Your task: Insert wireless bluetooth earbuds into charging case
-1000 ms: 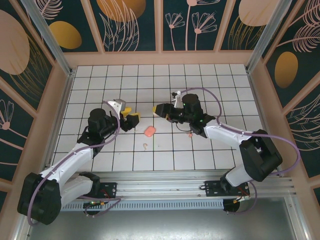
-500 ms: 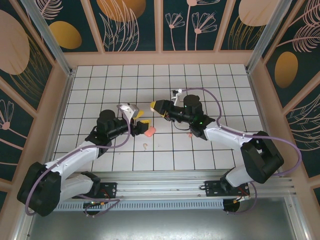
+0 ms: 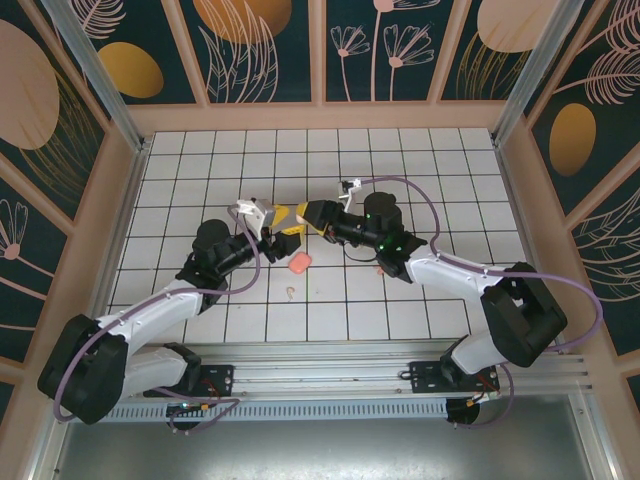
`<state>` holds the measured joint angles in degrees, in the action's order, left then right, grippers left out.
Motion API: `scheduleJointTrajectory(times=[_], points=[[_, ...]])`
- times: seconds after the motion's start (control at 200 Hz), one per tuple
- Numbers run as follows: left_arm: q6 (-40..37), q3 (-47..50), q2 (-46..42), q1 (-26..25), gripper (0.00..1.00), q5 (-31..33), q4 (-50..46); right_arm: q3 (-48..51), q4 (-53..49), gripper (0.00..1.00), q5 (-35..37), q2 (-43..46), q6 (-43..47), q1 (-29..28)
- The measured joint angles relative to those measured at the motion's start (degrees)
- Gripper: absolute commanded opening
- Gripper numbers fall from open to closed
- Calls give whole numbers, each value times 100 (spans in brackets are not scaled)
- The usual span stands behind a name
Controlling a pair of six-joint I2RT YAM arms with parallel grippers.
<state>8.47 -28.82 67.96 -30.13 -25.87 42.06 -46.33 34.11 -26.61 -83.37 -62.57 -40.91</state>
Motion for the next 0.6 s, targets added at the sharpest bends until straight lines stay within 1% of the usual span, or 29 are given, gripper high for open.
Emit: scheduleJointTrajectory(times=[0.14,0.285,0.355,0.445,0.596], points=[[107,0,131,-35,63,0,181,0,26,52,15,0,-85,-33],[212,-4,267,-68,56,42,264,0,42,52,15,0,-107,-52],[234,-13,308,-76,56,63,278,0,44,52,15,0,-111,-52],[254,-13,315,-85,59,90,293,9,42,52,15,0,-127,-59],[297,-31,317,-85,58,142,402,44,42,52,13,0,-129,-79]])
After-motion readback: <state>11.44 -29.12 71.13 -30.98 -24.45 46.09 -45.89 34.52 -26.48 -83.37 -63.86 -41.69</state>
